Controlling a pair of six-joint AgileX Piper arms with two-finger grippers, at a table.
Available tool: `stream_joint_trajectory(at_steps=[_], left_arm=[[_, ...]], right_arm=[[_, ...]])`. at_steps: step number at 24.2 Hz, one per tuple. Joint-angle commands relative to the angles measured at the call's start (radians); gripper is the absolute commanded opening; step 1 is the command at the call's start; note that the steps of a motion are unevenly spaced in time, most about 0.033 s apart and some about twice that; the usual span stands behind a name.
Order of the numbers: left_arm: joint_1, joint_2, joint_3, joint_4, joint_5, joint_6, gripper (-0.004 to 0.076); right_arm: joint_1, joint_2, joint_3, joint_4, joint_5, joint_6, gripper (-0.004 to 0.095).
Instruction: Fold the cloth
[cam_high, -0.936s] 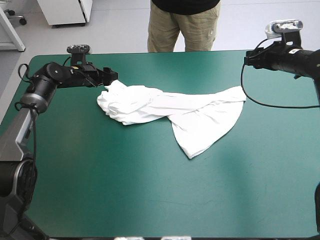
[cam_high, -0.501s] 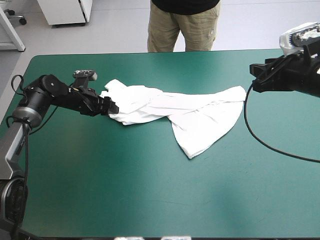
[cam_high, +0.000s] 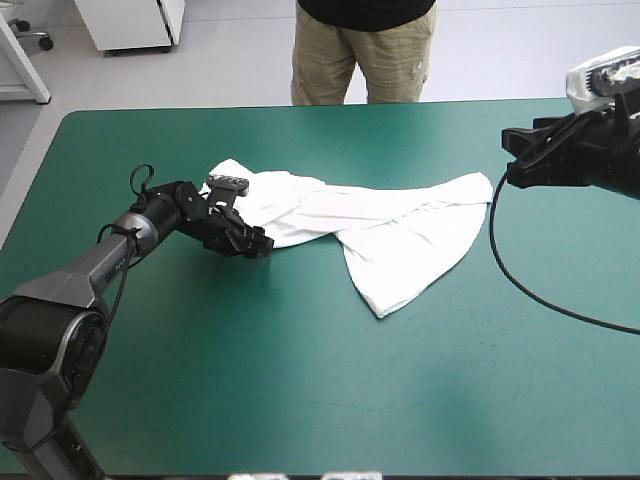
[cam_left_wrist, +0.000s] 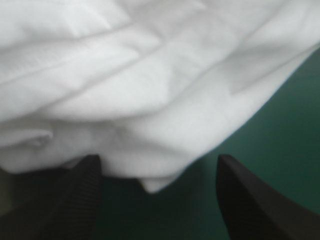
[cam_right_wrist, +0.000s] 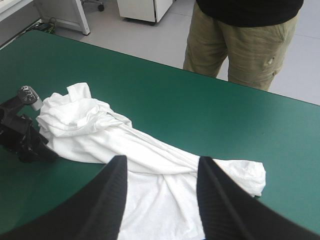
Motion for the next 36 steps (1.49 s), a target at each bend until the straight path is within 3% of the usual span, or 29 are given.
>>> stream_joint_trajectory(at_steps=[1, 4, 6, 7, 8, 11, 16, 20, 26, 36], left_arm=[[-0.019, -0.005, -0.022, 0.016, -0.096, -0.034, 0.0478], [-0.042, 0.017, -0.022, -0.001, -0.109, -0.032, 0.0461], [-0.059, 0.02, -0.022, 0.012, -0.103, -0.034, 0.0309], [-0.059, 0.02, -0.022, 0.012, -0.082, -0.03, 0.0116], [-0.056, 0.02, -0.022, 0.021, -0.065, -0.028, -0.0006], [-0.056, 0.017, -0.022, 0.029, -0.046, -0.028, -0.0009], [-0.056, 0.005, -0.032, 0.029, -0.026, -0.017, -0.0009], [-0.056, 0.005, -0.032, 0.041, -0.019, -0.014, -0.0009], [-0.056, 0.005, -0.032, 0.088, 0.028, -0.016, -0.0009], [-0.056, 0.005, -0.032, 0.1, 0.031, -0.018, -0.0009]], right_arm=[[-0.005, 0.001, -0.024, 0.025, -0.055, 0.0, 0.0414], [-0.005, 0.017, -0.024, 0.025, -0.049, 0.0, 0.0414], [-0.005, 0.028, -0.024, 0.021, -0.038, 0.0, 0.0414], [-0.005, 0.036, -0.023, 0.021, -0.017, 0.003, 0.0414], [-0.005, 0.043, -0.019, 0.021, 0.006, 0.01, 0.0414], [0.085, 0.053, 0.048, -0.029, 0.037, 0.024, 0.0414], [0.516, 0.126, 0.288, -0.325, -0.13, 0.124, 0.0414], [0.674, 0.227, 0.348, -0.469, -0.19, 0.165, 0.0434], [0.712, 0.371, 0.354, -0.463, -0.18, 0.159, 0.0555], [0.736, 0.493, 0.354, -0.419, -0.172, 0.174, 0.0554]])
